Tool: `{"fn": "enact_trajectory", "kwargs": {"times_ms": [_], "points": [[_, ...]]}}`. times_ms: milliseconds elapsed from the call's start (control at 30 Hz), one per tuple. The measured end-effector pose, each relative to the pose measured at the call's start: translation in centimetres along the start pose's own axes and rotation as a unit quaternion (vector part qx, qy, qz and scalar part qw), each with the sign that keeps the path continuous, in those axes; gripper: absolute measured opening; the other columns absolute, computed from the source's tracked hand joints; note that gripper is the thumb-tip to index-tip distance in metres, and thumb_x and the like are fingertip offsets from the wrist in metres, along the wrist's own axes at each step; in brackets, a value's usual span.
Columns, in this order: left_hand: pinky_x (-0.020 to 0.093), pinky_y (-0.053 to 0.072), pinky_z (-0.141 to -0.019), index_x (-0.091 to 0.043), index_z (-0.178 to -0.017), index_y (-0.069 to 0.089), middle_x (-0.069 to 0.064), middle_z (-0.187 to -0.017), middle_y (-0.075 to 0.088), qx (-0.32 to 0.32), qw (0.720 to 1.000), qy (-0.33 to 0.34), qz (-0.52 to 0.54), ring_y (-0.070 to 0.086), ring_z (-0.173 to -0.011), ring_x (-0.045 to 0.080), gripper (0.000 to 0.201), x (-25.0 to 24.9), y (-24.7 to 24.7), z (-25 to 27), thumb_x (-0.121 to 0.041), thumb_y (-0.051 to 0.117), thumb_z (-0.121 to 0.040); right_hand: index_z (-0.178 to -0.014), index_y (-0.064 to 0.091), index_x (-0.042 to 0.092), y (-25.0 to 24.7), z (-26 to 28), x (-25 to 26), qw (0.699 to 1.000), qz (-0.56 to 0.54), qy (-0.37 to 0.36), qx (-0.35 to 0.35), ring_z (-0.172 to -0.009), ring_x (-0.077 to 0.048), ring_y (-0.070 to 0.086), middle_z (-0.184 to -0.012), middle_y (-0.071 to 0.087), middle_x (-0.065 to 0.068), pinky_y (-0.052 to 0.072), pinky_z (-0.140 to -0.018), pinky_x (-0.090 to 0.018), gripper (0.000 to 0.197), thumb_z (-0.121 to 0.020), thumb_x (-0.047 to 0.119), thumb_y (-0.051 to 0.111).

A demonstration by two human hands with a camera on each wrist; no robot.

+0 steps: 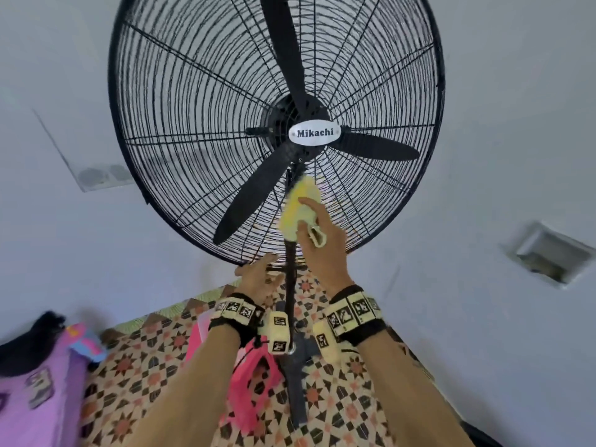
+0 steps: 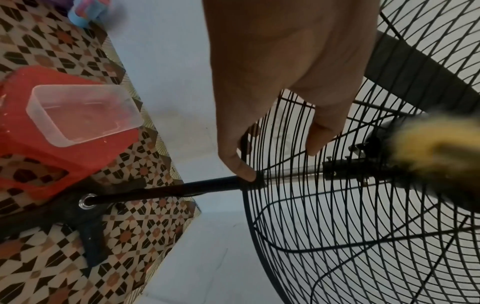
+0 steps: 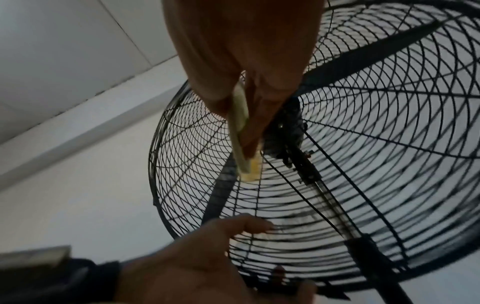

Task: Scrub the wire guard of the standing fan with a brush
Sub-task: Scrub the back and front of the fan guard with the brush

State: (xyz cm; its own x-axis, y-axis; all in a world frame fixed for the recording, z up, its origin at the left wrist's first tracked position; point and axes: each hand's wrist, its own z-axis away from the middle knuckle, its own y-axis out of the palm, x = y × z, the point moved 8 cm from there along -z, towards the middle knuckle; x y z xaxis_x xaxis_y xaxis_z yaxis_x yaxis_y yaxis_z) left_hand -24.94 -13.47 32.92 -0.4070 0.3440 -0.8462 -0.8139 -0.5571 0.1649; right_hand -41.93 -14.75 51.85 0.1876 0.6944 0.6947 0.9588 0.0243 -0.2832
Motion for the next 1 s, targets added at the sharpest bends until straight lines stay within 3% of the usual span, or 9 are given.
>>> {"fn": "enact_trajectory", "kwargs": {"times_ms": [67, 133, 233, 300, 367, 533, 633, 800, 1000], "points": [[0.043, 0.062, -0.081, -0.007, -0.108, 0.061, 0.025, -0.118, 0.054, 0.038, 0.997, -0.028, 0.064, 0.062, -0.115, 0.045, 0.012, -0.3, 0.3, 0.0, -0.009, 0.069, -0.099, -0.133, 0.059, 0.028, 1.0, 0.2, -1.0, 0.999, 0.001, 0.012, 0.032, -0.052, -0.007, 0.049, -0.075, 0.065, -0.006, 0.039, -0.053, -0.016, 0.035, -0.102, 0.012, 0.056], [0.046, 0.065, -0.067, -0.008, -0.135, 0.051, 0.027, -0.123, 0.055, 0.034, 0.989, -0.036, 0.138, 0.066, -0.111, 0.048, 0.051, -0.4, 0.0, -1.1, -0.004, 0.077, -0.090, -0.131, 0.059, 0.030, -0.3, 0.3, -3.2, 0.997, 0.025, 0.069, -0.019, -0.055, -0.006, 0.049, -0.076, 0.064, -0.002, 0.040, -0.054, -0.022, 0.036, -0.099, 0.013, 0.055], [0.044, 0.061, -0.090, -0.011, -0.140, 0.052, 0.024, -0.130, 0.054, 0.023, 0.990, -0.043, 0.133, 0.065, -0.111, 0.043, 0.059, 0.6, -0.1, -2.1, -0.009, 0.079, -0.088, -0.127, 0.060, 0.026, -2.0, 0.3, -2.8, 0.992, 0.049, 0.089, -0.072, -0.055, -0.003, 0.053, -0.075, 0.060, 0.004, 0.039, -0.051, -0.016, 0.034, -0.098, 0.011, 0.055], [0.023, 0.053, -0.087, -0.033, -0.125, 0.064, 0.017, -0.138, 0.056, 0.051, 0.970, -0.084, 0.221, 0.060, -0.118, 0.035, 0.040, 1.1, 0.2, -2.5, -0.030, 0.080, -0.089, -0.131, 0.060, 0.021, -0.8, -0.2, -0.5, 0.999, 0.018, 0.037, -0.020, -0.053, -0.001, 0.055, -0.072, 0.059, 0.007, 0.036, -0.047, -0.009, 0.032, -0.101, 0.010, 0.056], [0.030, 0.054, -0.091, -0.019, -0.123, 0.065, 0.019, -0.131, 0.058, 0.064, 0.957, -0.108, 0.262, 0.062, -0.113, 0.034, 0.035, 1.4, 0.3, -2.5, -0.024, 0.078, -0.091, -0.135, 0.057, 0.026, 1.2, 0.0, 1.0, 0.998, -0.002, -0.014, 0.068, -0.054, -0.004, 0.055, -0.074, 0.062, 0.002, 0.038, -0.048, -0.009, 0.033, -0.104, 0.014, 0.056], [0.051, 0.061, -0.090, -0.012, -0.144, 0.046, 0.023, -0.131, 0.052, 0.048, 0.985, -0.051, 0.157, 0.066, -0.113, 0.044, 0.071, -0.1, -0.5, -1.8, -0.006, 0.083, -0.083, -0.127, 0.061, 0.027, -1.4, 0.4, -2.8, 0.995, 0.043, 0.085, -0.033, -0.054, -0.003, 0.049, -0.076, 0.062, 0.000, 0.037, -0.050, -0.011, 0.033, -0.099, 0.010, 0.056], [0.048, 0.062, -0.086, -0.009, -0.146, 0.047, 0.021, -0.134, 0.052, 0.045, 0.983, -0.047, 0.172, 0.065, -0.113, 0.040, 0.069, -0.1, -0.3, -1.7, -0.005, 0.081, -0.086, -0.127, 0.062, 0.023, -2.5, 0.0, -2.3, 0.993, 0.042, 0.088, -0.060, -0.053, -0.004, 0.052, -0.076, 0.062, 0.002, 0.038, -0.047, -0.011, 0.032, -0.099, 0.009, 0.058], [0.038, 0.061, -0.064, -0.005, -0.136, 0.057, 0.021, -0.140, 0.048, 0.046, 0.985, -0.048, 0.160, 0.059, -0.127, 0.048, 0.046, 0.8, -0.5, -2.1, -0.008, 0.075, -0.094, -0.131, 0.061, 0.024, 0.0, -0.5, 1.1, 0.997, 0.010, -0.037, 0.061, -0.048, -0.004, 0.049, -0.065, 0.056, 0.012, 0.034, -0.050, -0.010, 0.029, -0.104, 0.015, 0.057], [0.037, 0.059, -0.066, -0.015, -0.141, 0.052, 0.022, -0.140, 0.051, 0.043, 0.988, -0.052, 0.141, 0.063, -0.122, 0.045, 0.089, 0.6, -0.4, -2.7, -0.015, 0.095, -0.064, -0.124, 0.062, 0.026, -3.4, -1.7, -1.9, 0.993, 0.043, 0.075, -0.077, -0.048, -0.006, 0.044, -0.067, 0.058, 0.000, 0.035, -0.048, -0.016, 0.030, -0.099, 0.010, 0.057]]}}
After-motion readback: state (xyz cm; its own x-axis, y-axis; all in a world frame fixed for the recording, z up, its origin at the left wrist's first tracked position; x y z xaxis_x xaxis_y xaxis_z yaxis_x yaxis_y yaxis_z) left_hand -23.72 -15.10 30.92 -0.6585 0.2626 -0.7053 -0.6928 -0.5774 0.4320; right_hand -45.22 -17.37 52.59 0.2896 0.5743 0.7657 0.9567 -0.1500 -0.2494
